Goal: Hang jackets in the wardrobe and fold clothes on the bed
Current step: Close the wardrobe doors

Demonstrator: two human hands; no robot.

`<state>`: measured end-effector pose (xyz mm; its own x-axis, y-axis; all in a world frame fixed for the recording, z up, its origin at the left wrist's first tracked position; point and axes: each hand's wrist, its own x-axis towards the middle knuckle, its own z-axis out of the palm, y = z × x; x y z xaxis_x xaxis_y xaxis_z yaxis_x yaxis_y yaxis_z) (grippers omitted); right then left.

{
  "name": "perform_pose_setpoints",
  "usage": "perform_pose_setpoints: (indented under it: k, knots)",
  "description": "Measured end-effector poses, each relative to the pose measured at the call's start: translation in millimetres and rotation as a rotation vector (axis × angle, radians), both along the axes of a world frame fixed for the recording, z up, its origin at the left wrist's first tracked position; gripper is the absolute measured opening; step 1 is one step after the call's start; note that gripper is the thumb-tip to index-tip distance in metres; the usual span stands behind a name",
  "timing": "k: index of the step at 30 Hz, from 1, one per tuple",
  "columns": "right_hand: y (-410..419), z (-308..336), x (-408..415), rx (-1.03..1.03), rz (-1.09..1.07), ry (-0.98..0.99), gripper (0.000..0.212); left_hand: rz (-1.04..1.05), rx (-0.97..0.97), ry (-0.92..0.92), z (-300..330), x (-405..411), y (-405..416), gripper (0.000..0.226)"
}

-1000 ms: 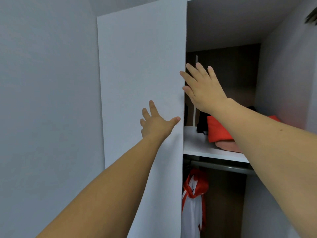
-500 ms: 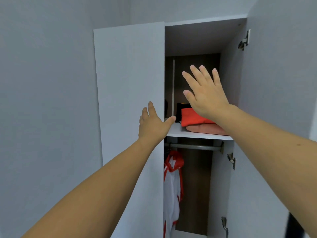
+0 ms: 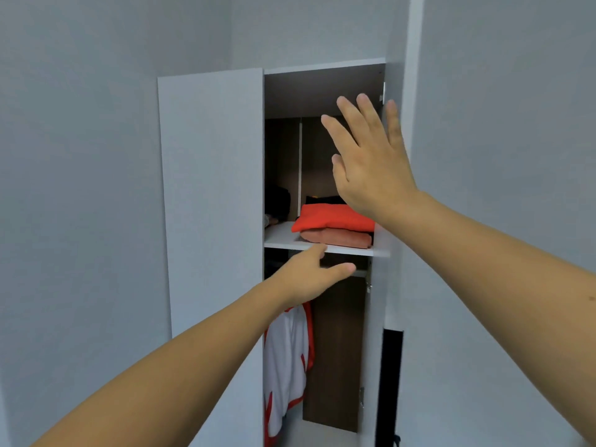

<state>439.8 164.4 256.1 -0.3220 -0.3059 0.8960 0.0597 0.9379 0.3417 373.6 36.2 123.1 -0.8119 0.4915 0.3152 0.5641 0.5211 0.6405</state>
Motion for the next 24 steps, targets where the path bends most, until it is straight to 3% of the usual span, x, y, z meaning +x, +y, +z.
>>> perform_pose_setpoints:
  k: [3, 6, 8, 10, 12, 14, 21, 24]
  knots:
    - [26, -2, 17, -0.055, 0.064, 0.096, 0.06, -0.027, 0.009, -0.001, -2, 26, 38, 0.104]
    - [54, -9, 22, -0.366, 0.17, 0.132, 0.057, 0.059, -0.05, 0.109, 1, 42, 63, 0.086]
    - [72, -17, 17, -0.659, 0.342, 0.028, 0.049, 0.132, -0.032, 0.171, 2, 46, 75, 0.072]
    - [88, -26, 9, -0.862, 0.483, -0.197, 0.043, 0.19, -0.028, 0.228, 2, 48, 84, 0.06]
    - [97, -37, 2, -0.94, 0.589, -0.376, 0.04, 0.234, -0.082, 0.289, 0, 51, 90, 0.058]
    - [99, -46, -4, -1.013, 0.69, -0.434, 0.042, 0.281, -0.14, 0.354, -3, 50, 92, 0.062]
    - [90, -57, -33, -0.855, 0.69, -0.37, 0.046, 0.422, -0.134, 0.606, -5, 38, 74, 0.045]
    - [77, -62, -54, -0.768, 0.679, -0.335, 0.047, 0.437, -0.07, 0.648, -5, 27, 55, 0.061]
